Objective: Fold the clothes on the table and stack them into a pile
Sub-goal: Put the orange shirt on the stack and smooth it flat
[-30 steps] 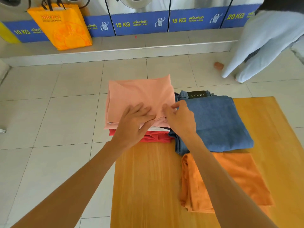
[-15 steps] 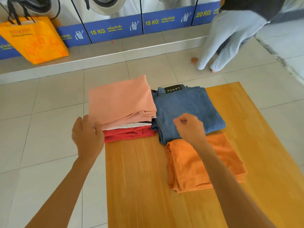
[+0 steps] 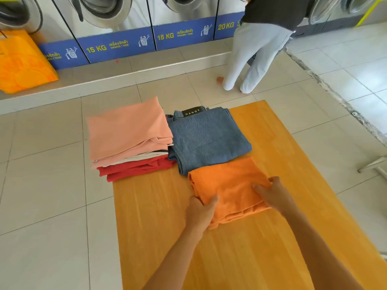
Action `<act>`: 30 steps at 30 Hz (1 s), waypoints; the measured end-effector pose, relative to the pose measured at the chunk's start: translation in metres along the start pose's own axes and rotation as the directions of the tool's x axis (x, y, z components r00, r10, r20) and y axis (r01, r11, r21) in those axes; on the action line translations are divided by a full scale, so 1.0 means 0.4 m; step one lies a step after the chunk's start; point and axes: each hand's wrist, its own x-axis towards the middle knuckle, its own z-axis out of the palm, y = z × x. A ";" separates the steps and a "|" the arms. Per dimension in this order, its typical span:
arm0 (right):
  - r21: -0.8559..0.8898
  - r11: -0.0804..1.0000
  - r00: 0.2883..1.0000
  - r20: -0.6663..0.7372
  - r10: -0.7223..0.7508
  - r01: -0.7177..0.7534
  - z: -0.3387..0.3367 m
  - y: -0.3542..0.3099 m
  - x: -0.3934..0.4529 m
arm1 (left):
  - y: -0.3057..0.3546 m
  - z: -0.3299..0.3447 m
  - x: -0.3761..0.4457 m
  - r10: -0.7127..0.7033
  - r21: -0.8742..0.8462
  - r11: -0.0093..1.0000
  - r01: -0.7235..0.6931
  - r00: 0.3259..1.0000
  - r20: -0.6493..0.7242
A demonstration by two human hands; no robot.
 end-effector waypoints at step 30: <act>0.435 0.723 0.701 0.247 -0.668 0.536 0.183 -0.913 -0.066 | 0.322 -0.809 0.155 0.268 -0.094 0.928 -0.360 0.822 -0.502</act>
